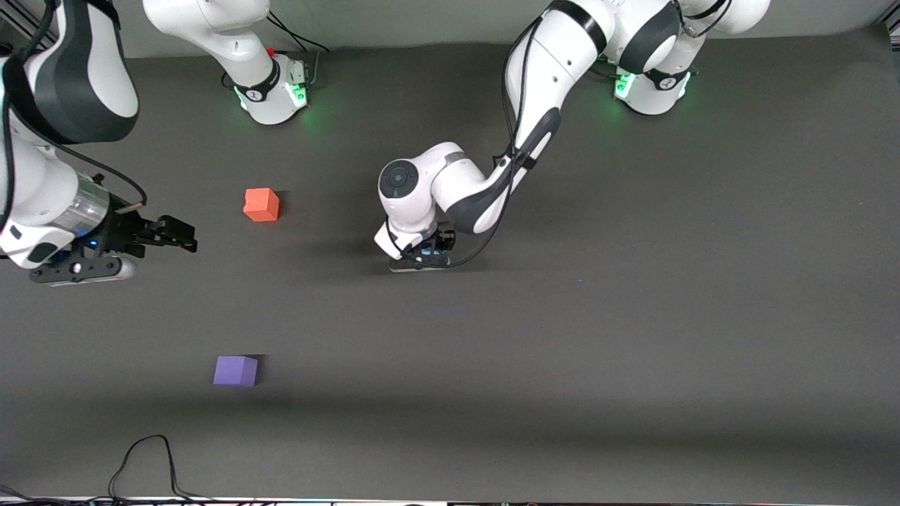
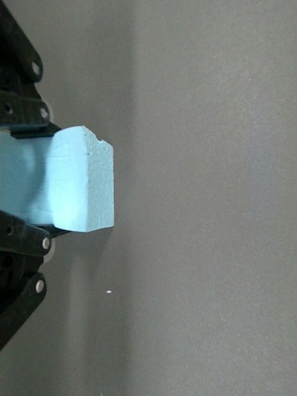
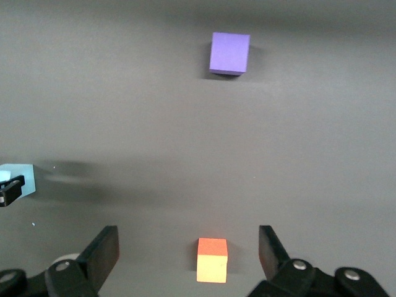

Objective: Place blue block between orange and purple blocks
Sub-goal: 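Lower the blue block onto the table and open the left gripper, then withdraw the left gripper while the right gripper reaches the blue block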

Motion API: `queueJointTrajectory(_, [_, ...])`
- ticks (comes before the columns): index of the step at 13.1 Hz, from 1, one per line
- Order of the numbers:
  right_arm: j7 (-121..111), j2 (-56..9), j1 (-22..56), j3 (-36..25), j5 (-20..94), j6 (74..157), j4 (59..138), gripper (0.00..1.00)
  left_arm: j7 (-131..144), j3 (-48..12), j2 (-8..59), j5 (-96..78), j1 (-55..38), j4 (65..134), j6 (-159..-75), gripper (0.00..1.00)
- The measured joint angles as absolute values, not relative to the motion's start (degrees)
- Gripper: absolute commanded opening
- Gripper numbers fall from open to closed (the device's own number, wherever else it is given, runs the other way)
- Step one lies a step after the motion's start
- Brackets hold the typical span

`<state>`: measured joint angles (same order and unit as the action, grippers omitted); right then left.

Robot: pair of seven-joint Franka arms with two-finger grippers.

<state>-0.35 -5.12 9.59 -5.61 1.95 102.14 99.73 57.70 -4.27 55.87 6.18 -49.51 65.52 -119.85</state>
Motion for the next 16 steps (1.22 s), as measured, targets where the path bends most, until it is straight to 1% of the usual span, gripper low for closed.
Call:
queueJointTrajectory(5, [-0.4, -6.1, 10.7, -5.6, 1.9, 102.1, 99.7, 1.0, 57.8, -3.9, 55.8, 6.2, -49.4, 65.4, -120.0, 1.0])
queueJointTrajectory(7, [-0.4, -6.1, 10.9, -5.6, 1.9, 102.1, 99.7, 1.0, 58.0, -3.8, 54.2, 6.2, -48.6, 64.7, -118.7, 1.0])
queueJointTrajectory(9, [-0.4, -6.0, 12.2, -5.6, 2.0, 101.8, 99.4, 1.0, 57.9, -3.9, 50.8, 5.4, -46.4, 63.7, -114.8, 1.0])
queueJointTrajectory(12, [1.9, -5.8, 18.0, -5.5, 2.1, 100.2, 97.8, 1.0, 53.3, -3.6, 43.5, 0.2, -40.6, 63.0, -108.4, 1.0])
queueJointTrajectory(14, [7.7, -5.7, 23.5, -5.4, 2.1, 100.1, 97.6, 1.0, 46.2, -3.2, 37.8, -3.8, -34.1, 63.3, -102.2, 1.0])
queueJointTrajectory(16, [13.7, -6.1, 29.2, -5.3, 2.6, 100.3, 97.6, 1.0, 37.8, -3.0, 32.8, -5.4, -25.3, 64.5, -95.7, 1.0])
